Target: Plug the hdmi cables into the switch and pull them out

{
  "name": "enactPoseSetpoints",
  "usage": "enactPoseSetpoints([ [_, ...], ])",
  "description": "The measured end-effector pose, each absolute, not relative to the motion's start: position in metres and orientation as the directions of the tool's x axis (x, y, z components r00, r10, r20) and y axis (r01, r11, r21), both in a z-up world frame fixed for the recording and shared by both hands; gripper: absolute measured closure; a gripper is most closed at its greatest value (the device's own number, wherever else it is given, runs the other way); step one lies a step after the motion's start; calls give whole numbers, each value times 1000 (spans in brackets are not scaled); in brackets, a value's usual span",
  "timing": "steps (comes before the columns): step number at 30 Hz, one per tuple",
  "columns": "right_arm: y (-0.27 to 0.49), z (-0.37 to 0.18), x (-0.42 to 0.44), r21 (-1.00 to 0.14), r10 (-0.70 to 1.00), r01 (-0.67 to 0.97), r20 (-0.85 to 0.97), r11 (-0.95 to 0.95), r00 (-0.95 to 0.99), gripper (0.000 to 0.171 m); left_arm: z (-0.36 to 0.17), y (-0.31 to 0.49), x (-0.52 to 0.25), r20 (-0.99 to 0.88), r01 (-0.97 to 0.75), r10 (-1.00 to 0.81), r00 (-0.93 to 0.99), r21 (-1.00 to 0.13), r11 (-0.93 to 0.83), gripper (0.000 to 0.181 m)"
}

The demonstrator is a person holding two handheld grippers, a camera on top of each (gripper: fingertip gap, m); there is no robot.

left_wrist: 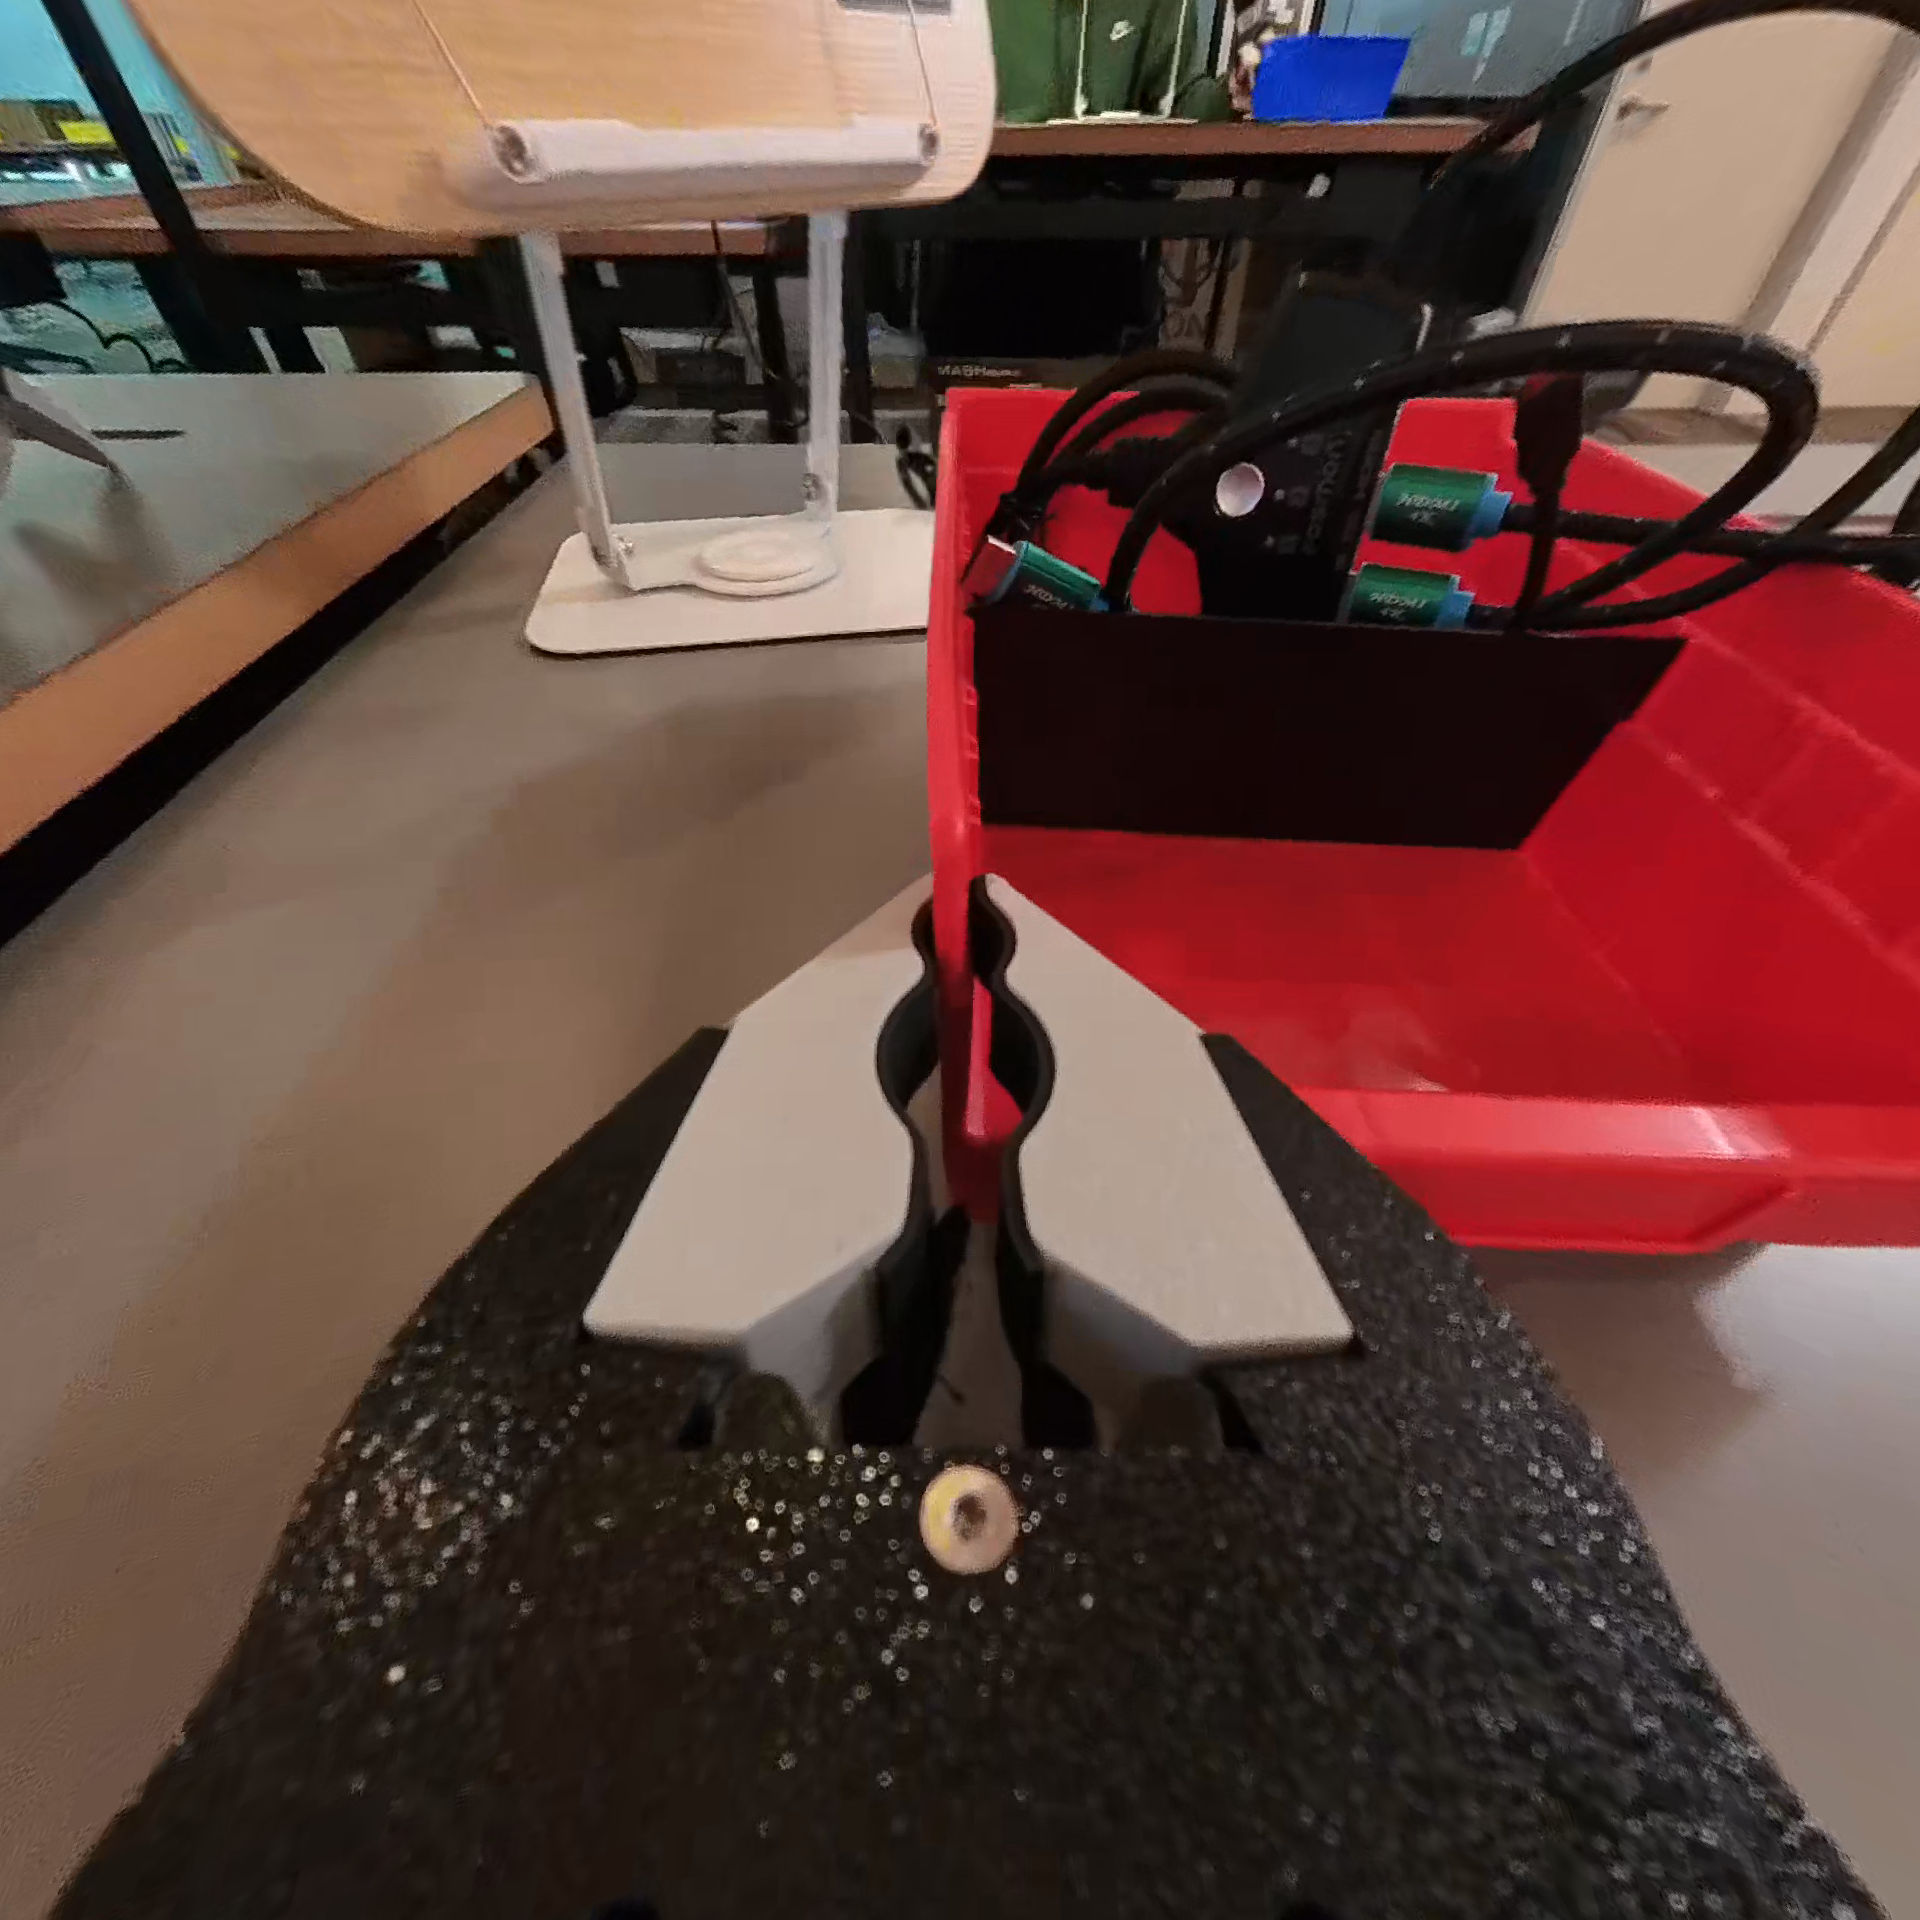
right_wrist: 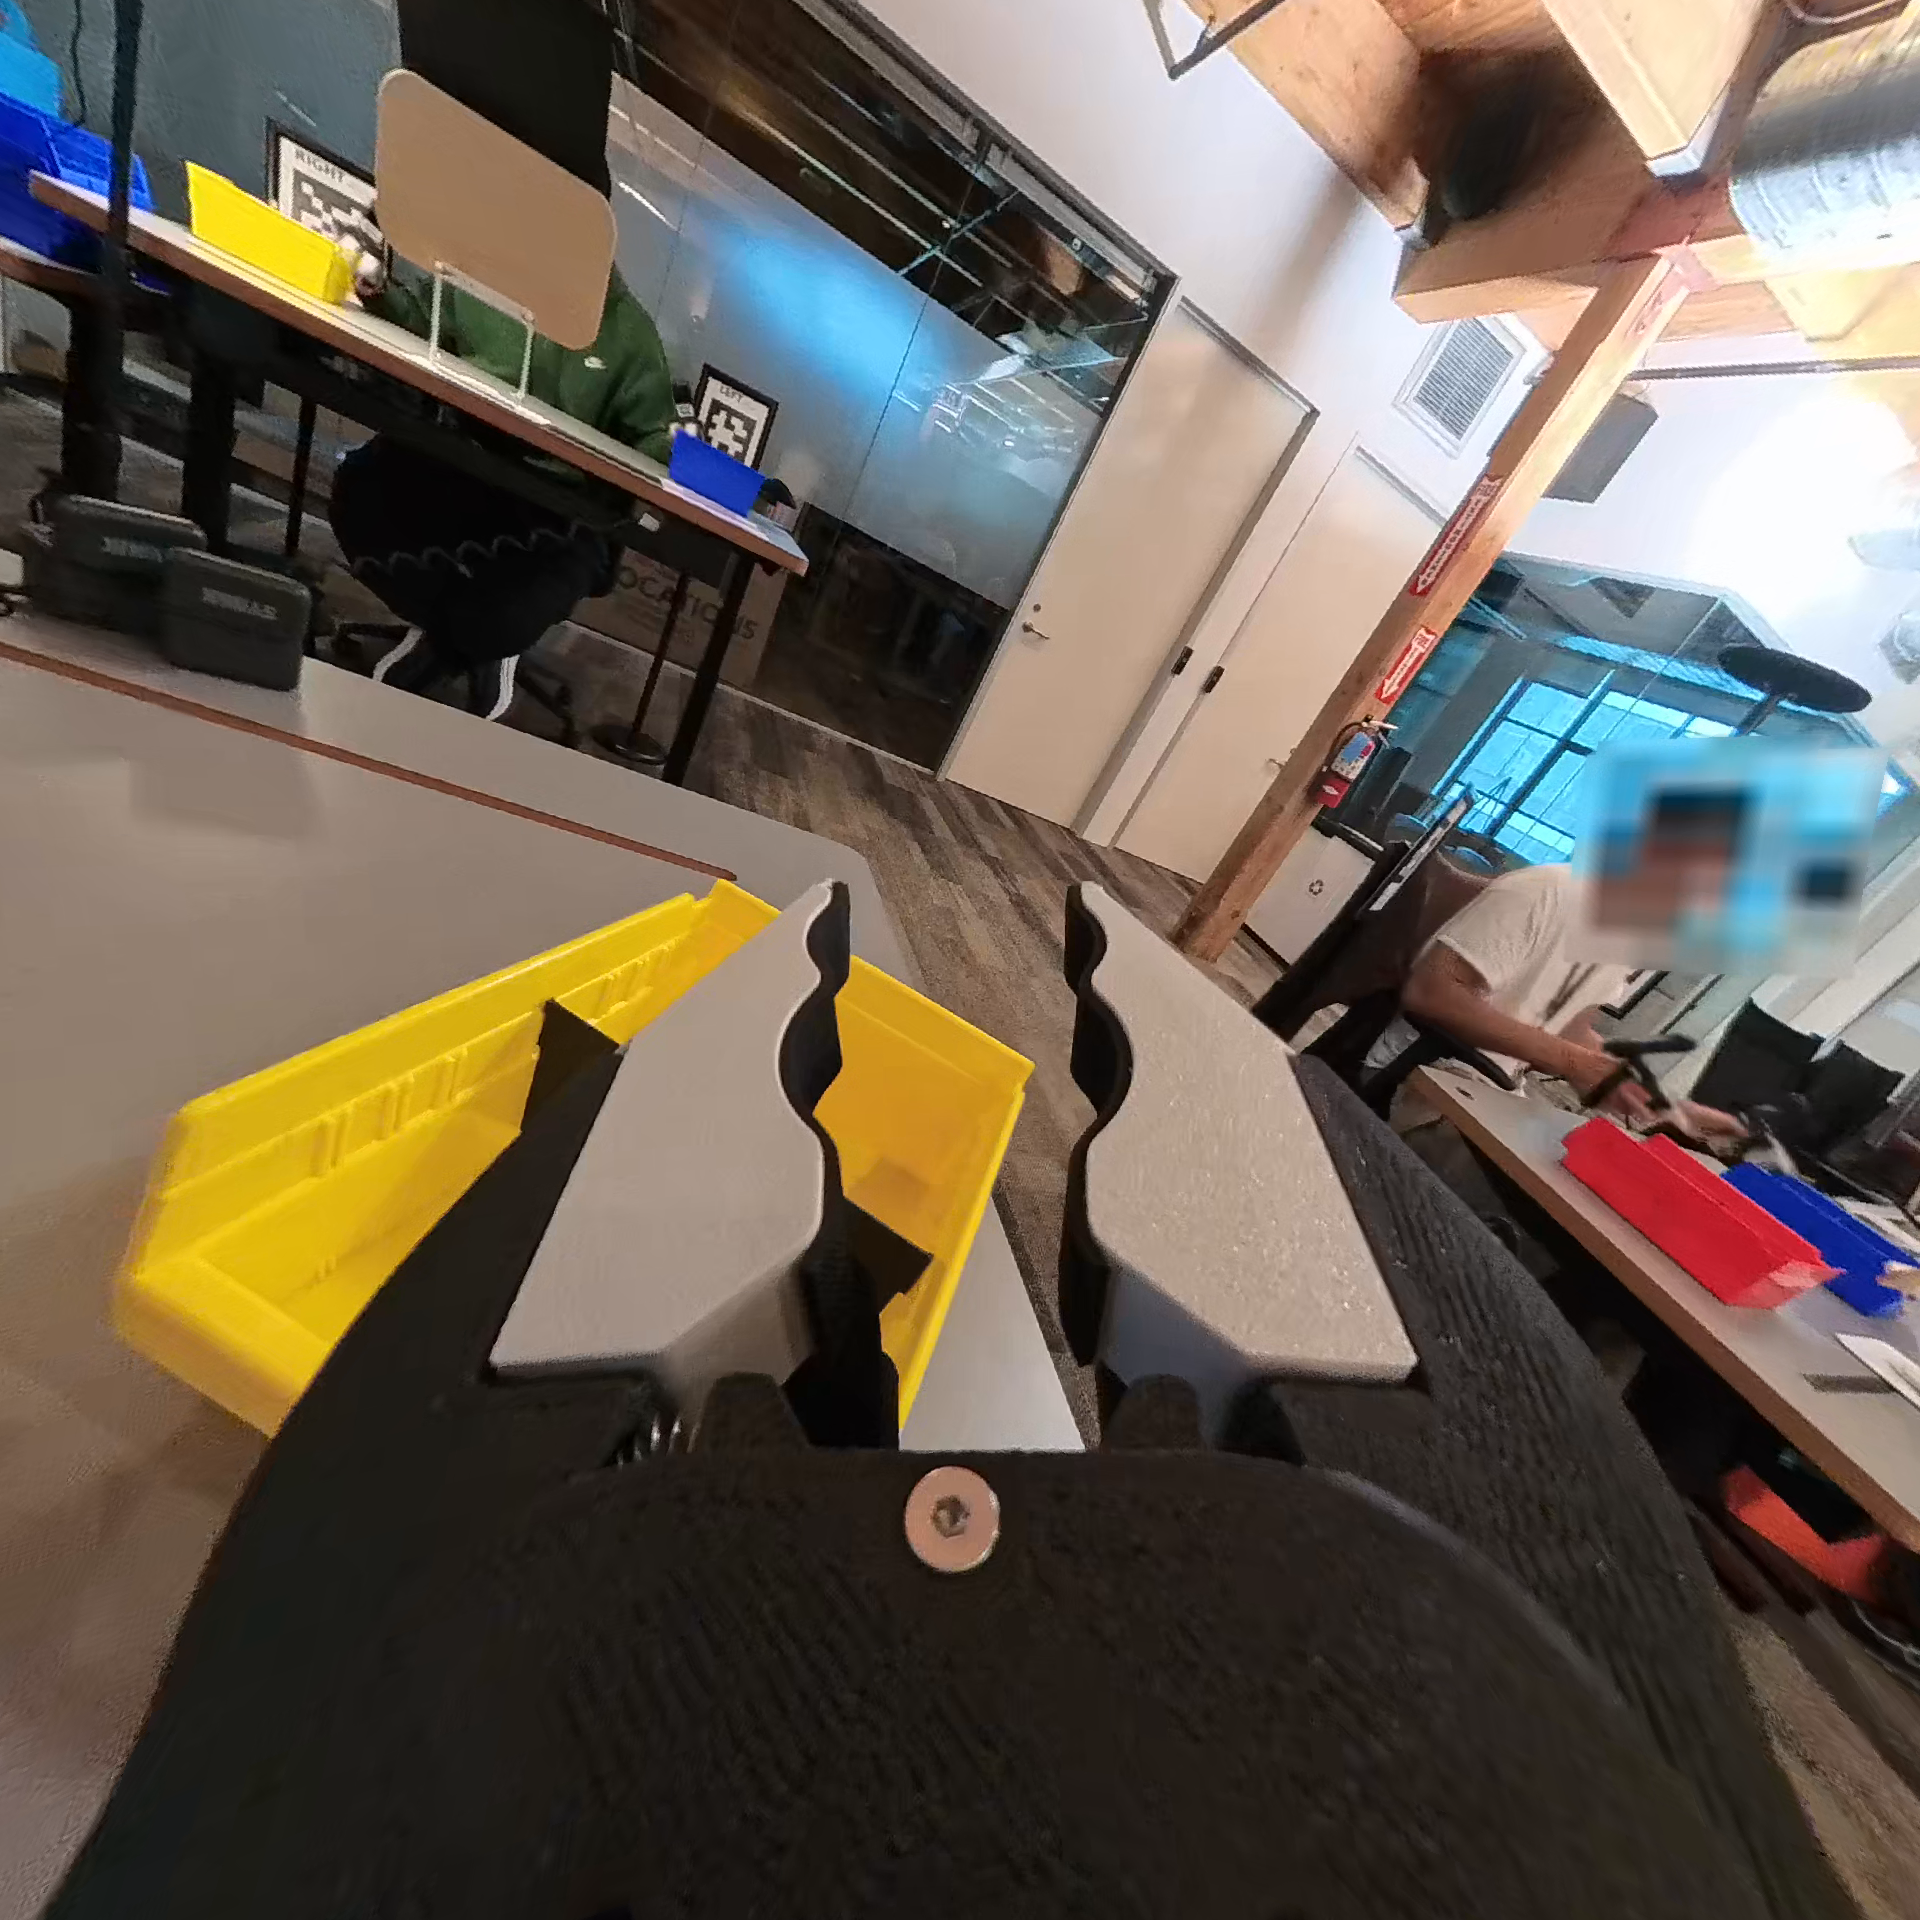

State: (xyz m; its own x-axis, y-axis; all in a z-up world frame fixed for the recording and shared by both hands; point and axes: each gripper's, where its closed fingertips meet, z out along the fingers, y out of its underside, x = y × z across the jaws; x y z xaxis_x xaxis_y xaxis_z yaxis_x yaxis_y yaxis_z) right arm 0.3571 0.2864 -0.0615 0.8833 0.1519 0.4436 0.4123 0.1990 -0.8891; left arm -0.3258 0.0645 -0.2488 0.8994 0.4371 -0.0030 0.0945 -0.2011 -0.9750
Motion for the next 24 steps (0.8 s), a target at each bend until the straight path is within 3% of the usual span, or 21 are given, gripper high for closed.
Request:
enactPoseSetpoints([
  [7, 288, -65, 326, -879, 227, 423, 468, 219, 854, 132, -255, 41, -347, -157, -35, 421, 893, -958, -283, 178],
  [11, 286, -67, 280, -896, 351, 359, 435, 263, 829, 133, -248, 30, -343, -366, -262, 425, 828, -922, -285, 168],
  [14, 276, -71, 213, -923, 534, 227, 368, 312, 761, 134, -226, 18, -333, -473, -430, 497, 728, -879, -206, 163],
  [17, 266, -83, 144, -897, 604, 108, 374, 430, 704, 138, -220, 19, -332, -443, -414, 506, 740, -893, -176, 154],
  [20, 262, -129, 90, -880, 647, 19, 363, 475, 670, 144, -225, 18, -340, -406, -373, 512, 757, -912, -171, 150],
  [24, 255, -188, 56, -819, 586, 151, 512, 554, 628, 146, -221, 19, -330, -429, -419, 479, 766, -898, -135, 155],
])
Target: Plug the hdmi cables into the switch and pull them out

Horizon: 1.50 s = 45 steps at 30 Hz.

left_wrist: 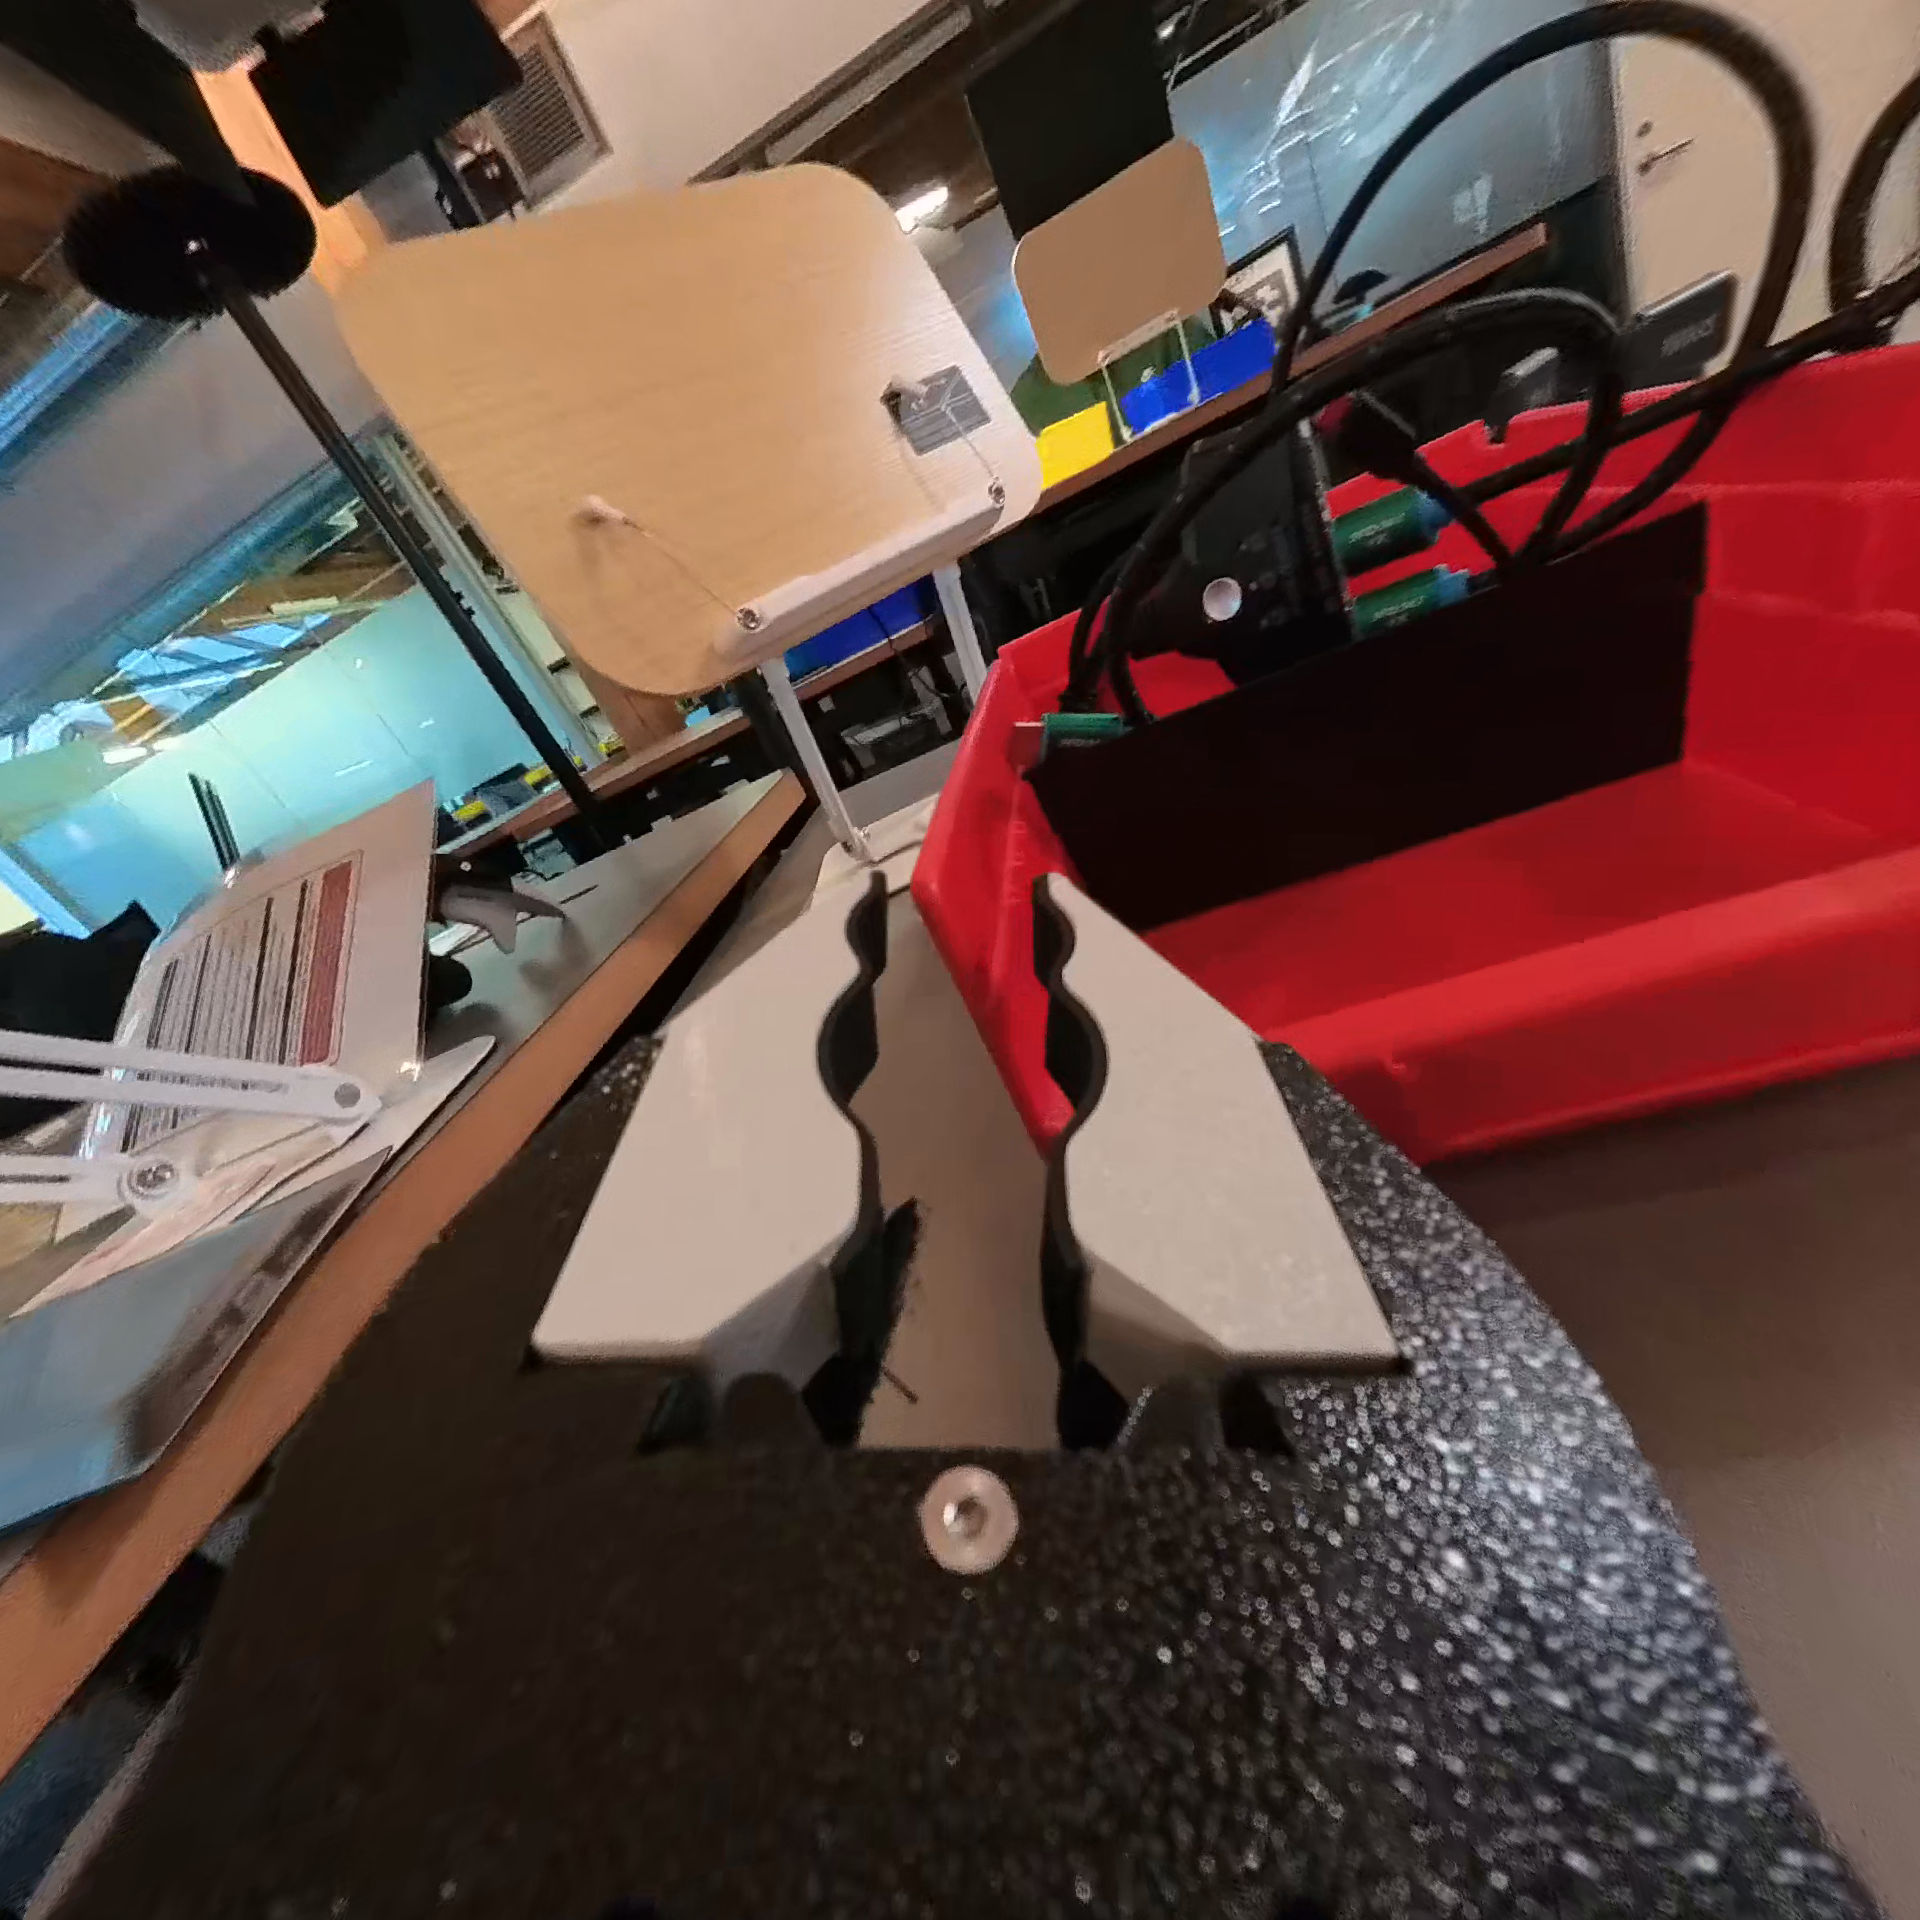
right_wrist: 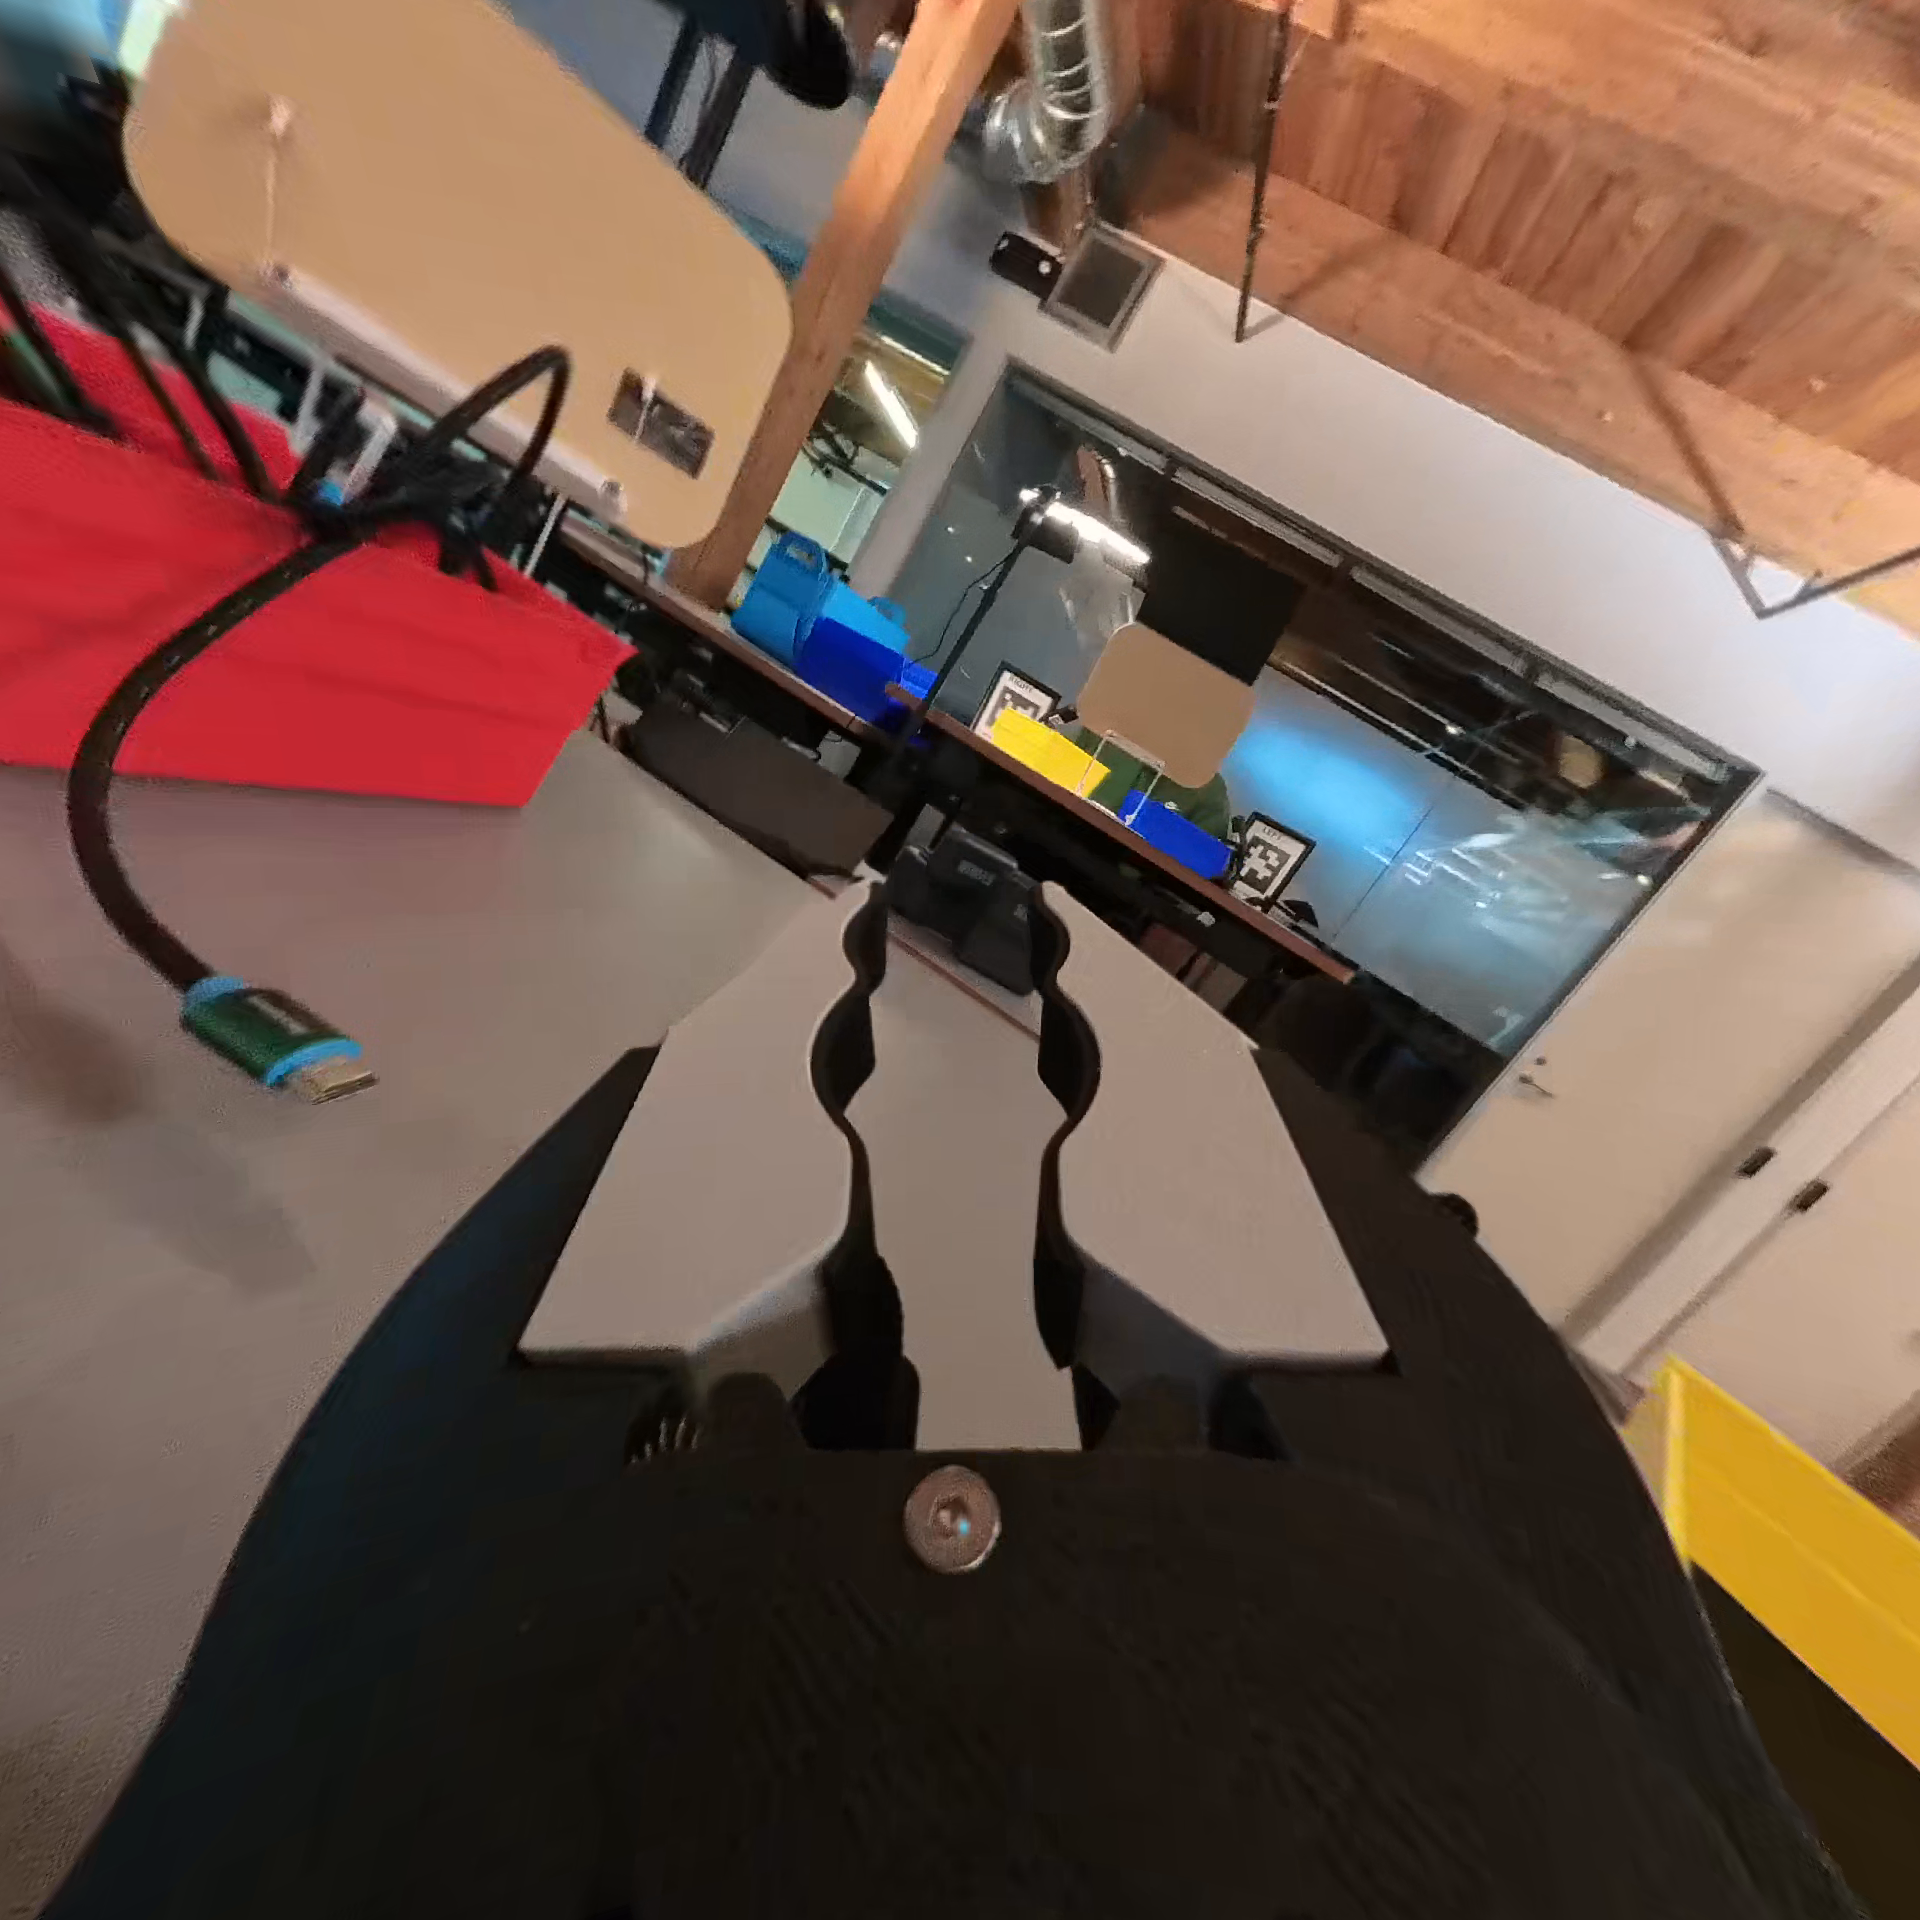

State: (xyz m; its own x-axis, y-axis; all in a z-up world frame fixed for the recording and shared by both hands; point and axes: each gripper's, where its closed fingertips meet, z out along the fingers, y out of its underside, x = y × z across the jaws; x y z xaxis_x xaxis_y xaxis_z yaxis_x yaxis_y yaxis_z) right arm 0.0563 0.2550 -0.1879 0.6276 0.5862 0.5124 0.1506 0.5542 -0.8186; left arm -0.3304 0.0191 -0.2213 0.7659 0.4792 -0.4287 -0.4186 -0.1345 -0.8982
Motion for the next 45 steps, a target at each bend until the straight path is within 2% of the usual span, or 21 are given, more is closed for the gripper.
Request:
enactPoseSetpoints([
  [7, 279, -202, 66, -865, 561, 189, 453, 465, 693, 146, -227, 21, -339, -407, -363, 523, 749, -912, -189, 155],
  [14, 312, -208, 102, -914, 461, 215, 364, 344, 809, 150, -228, 17, -344, -345, -298, 539, 768, -938, -175, 157],
  [21, 334, -211, 142, -910, 308, 300, 383, 286, 871, 153, -229, 18, -343, -348, -298, 533, 772, -937, -179, 160],
  [26, 325, -206, 128, -907, 385, 249, 375, 339, 843, 153, -227, 16, -344, -301, -263, 530, 793, -953, -149, 157],
  [29, 321, -209, 117, -877, 383, 307, 445, 370, 810, 153, -223, 15, -343, -300, -276, 512, 805, -953, -126, 150],
  [32, 321, -212, 110, -868, 395, 328, 469, 374, 790, 153, -194, 13, -347, -324, -315, 496, 806, -943, -105, 150],
  [35, 320, -213, 107, -870, 410, 323, 467, 373, 784, 153, -161, 22, -332, -278, -291, 414, 867, -956, -33, 146],
  [37, 318, -213, 105, -868, 418, 319, 469, 381, 778, 153, -153, 41, -320, -254, -243, 319, 913, -967, -74, 144],
  [40, 316, -213, 103, -864, 427, 316, 475, 392, 769, 153, -140, 83, -306, -192, -172, 176, 966, -978, -121, 131],
  [43, 314, -214, 101, -863, 436, 315, 479, 395, 762, 153, -123, 130, -288, -342, -345, -42, 939, -926, -154, 125],
  [45, 313, -214, 100, -862, 445, 312, 481, 400, 756, 153, -127, 157, -278, -534, -579, -247, 809, -796, -176, 124],
])
